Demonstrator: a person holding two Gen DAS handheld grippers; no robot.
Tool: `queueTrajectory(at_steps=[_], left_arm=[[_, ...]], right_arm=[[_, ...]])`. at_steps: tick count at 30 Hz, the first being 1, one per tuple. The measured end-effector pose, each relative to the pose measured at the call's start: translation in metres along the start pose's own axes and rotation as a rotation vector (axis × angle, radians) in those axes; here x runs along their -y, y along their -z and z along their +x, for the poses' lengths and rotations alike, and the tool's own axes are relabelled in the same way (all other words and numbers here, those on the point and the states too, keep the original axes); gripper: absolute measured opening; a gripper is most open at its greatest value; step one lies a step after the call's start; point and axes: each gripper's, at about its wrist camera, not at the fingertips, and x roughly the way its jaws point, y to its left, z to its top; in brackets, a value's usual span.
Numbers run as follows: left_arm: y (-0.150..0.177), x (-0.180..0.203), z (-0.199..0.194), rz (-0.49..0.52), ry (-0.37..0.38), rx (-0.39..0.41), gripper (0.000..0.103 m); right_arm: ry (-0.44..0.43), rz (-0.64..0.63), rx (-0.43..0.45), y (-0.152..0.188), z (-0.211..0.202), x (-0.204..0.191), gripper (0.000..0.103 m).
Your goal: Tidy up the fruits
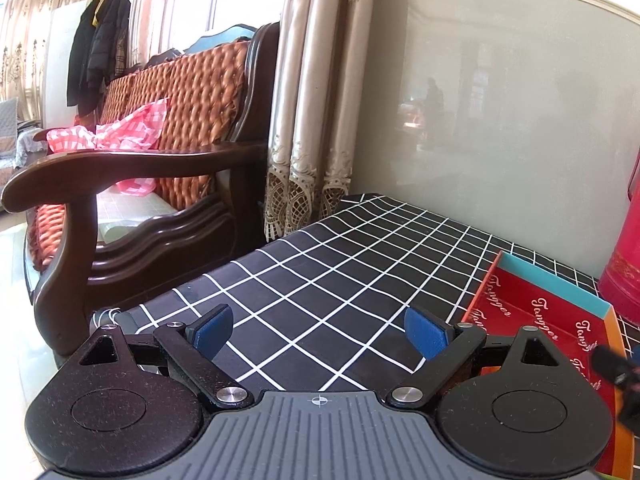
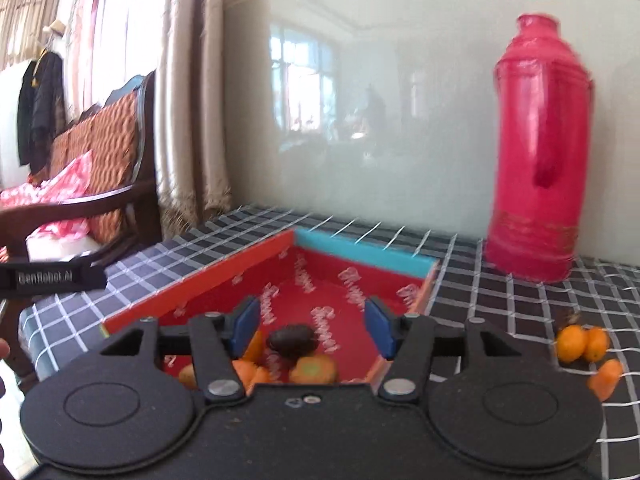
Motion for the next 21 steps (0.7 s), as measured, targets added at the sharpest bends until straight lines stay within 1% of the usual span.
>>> queueTrajectory(at_steps=[2,4,5,8,10,12,13,16,17,18,21], left_arm=[[0.0,0.003,-0.001,0.002,0.007,-0.001,0.092],[0.001,0.008,-0.003,0.012,0.015,0.003,0.092],[0.002,0.012,-0.004,0.019,0.02,0.007,0.092],[0.003,0.023,-0.009,0.04,0.037,0.019,0.092],[0.004,0.031,-0.012,0.057,0.052,0.027,0.092],[0.006,0.04,-0.016,0.073,0.07,0.036,0.092],[0.006,0.046,-0.018,0.082,0.079,0.041,0.092],[0.01,0.063,-0.026,0.109,0.119,0.052,0.092],[0.012,0.07,-0.029,0.12,0.136,0.055,0.092],[0.013,0.077,-0.032,0.133,0.155,0.058,0.092],[0.02,0.103,-0.044,0.182,0.218,0.071,0.092]], right_arm=[[0.042,0.022,0.025,-0.002,-0.008,0.011,0.065],[0.093,0.038,0.045,-0.004,-0.014,0.021,0.066],[0.125,0.04,0.052,-0.004,-0.017,0.026,0.067],[0.243,0.039,0.086,-0.004,-0.027,0.039,0.076],[0.325,0.037,0.1,-0.003,-0.033,0.048,0.078],[0.41,0.042,0.111,-0.002,-0.039,0.058,0.085],[0.448,0.047,0.116,-0.001,-0.043,0.063,0.086],[0.567,0.076,0.122,0.002,-0.054,0.082,0.088],[0.607,0.088,0.122,0.004,-0.058,0.089,0.091],[0.649,0.1,0.121,0.005,-0.062,0.096,0.093],[0.779,0.134,0.107,0.01,-0.072,0.118,0.096]])
